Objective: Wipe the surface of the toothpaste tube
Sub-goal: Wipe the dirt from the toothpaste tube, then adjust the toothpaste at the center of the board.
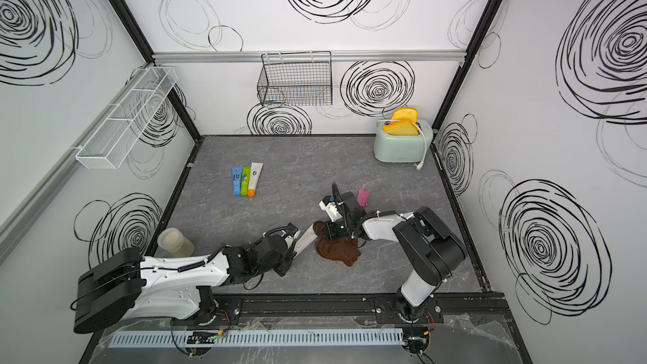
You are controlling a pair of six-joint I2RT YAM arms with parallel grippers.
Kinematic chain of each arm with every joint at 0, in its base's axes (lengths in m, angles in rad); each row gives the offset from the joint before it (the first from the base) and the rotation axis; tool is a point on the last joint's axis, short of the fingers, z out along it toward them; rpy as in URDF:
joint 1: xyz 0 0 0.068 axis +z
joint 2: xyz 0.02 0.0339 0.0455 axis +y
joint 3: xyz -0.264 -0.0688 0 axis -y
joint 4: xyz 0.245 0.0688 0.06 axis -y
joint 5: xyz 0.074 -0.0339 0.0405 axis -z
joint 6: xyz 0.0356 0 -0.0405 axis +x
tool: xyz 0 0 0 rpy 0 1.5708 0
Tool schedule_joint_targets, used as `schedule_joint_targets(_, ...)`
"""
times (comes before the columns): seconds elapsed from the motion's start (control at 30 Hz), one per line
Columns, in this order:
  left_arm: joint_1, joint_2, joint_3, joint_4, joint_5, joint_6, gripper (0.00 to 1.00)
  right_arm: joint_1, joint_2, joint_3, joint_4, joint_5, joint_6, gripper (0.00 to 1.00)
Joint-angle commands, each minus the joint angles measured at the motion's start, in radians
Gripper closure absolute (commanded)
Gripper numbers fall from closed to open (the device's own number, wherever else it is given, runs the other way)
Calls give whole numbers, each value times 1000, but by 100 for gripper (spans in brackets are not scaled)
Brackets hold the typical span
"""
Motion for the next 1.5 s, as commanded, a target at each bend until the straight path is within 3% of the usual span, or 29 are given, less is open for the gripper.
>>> schedule_joint_targets(0.0, 13, -6, 53, -22, 47, -21, 39, -7, -70, -49, 19, 13, -26, 100)
schedule_joint_targets(0.03, 14, -9, 72, -49, 69, -33, 24, -7, -71, -64, 43, 2, -22, 100)
schedule_joint_targets(0.07, 17, -9, 95, -75, 96, -44, 17, -7, -66, -75, 59, -5, -17, 100)
schedule_joint_targets(0.13, 20, -12, 141, -125, 128, -47, 12, -2, -52, -80, 70, -20, -12, 100)
schedule_joint_targets(0.23, 75, -9, 185, -143, 191, -73, 13, 19, -60, -76, 55, 14, -16, 100)
schedule_joint_targets(0.4, 304, 113, 207, -61, 494, -71, 24, 29, -86, -73, 41, 48, -24, 100)
schedule_joint_targets(0.47, 331, 174, 244, -91, 541, -67, 28, 28, -91, -75, 36, 57, -27, 100)
schedule_joint_targets(0.9, 341, 204, 283, -269, 412, -59, 34, 29, -129, -97, 52, 38, -19, 100)
schedule_joint_targets(1.17, 330, 210, 157, -61, 509, -124, 38, 37, -89, -88, 66, 21, -16, 100)
schedule_joint_targets(1.47, 340, 205, 126, -19, 521, -129, 48, 43, -83, -87, 60, 36, -19, 100)
